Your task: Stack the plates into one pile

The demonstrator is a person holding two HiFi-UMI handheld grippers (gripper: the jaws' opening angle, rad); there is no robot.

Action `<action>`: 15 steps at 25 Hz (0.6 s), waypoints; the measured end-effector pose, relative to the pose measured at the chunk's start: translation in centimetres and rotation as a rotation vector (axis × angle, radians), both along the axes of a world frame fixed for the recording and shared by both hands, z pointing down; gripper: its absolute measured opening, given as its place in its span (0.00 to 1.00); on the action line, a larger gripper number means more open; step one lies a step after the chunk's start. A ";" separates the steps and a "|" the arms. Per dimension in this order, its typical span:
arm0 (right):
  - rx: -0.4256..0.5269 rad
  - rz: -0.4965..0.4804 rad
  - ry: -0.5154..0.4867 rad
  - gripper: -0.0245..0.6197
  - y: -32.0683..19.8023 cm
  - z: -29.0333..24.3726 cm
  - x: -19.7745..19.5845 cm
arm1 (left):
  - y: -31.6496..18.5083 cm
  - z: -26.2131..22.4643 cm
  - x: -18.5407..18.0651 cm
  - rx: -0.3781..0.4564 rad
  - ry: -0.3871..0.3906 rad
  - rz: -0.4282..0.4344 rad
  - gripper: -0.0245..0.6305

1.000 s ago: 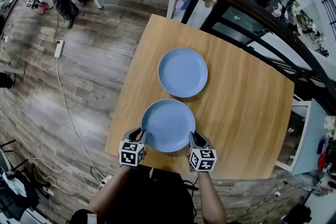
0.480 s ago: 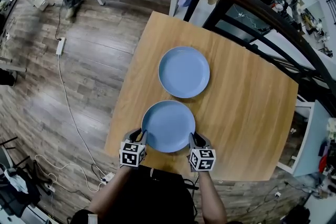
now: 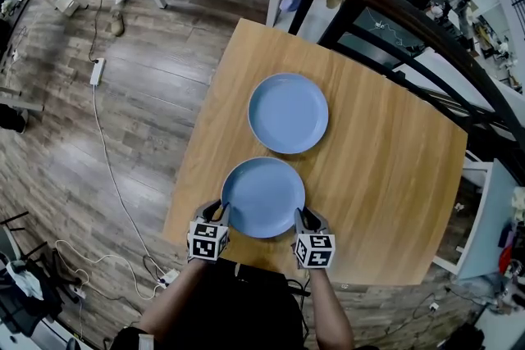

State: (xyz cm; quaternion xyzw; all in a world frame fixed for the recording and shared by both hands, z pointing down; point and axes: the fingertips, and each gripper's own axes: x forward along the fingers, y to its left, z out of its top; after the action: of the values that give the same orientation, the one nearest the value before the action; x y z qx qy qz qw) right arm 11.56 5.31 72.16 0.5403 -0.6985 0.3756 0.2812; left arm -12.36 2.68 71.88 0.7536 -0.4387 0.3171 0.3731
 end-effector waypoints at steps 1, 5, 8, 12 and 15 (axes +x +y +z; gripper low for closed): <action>0.002 -0.001 0.003 0.17 0.0 0.0 0.0 | 0.0 0.1 0.0 0.004 0.000 -0.001 0.18; 0.002 -0.003 0.010 0.17 -0.1 0.1 0.1 | 0.0 0.2 0.0 0.012 0.004 -0.008 0.18; -0.001 -0.004 0.020 0.18 0.0 0.1 0.1 | 0.1 0.4 -0.1 0.018 -0.005 -0.003 0.19; -0.006 0.001 0.024 0.19 0.5 0.2 0.3 | 0.1 0.2 -0.1 0.026 0.005 -0.009 0.20; -0.004 0.008 0.026 0.20 0.6 0.2 0.4 | -0.2 0.1 -0.2 0.031 0.013 -0.016 0.22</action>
State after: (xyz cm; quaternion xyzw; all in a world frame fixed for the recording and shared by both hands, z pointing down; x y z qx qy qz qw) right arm 11.94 5.91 72.32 0.5476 -0.6918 0.3710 0.2898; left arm -12.54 2.51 72.01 0.7578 -0.4473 0.3020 0.3667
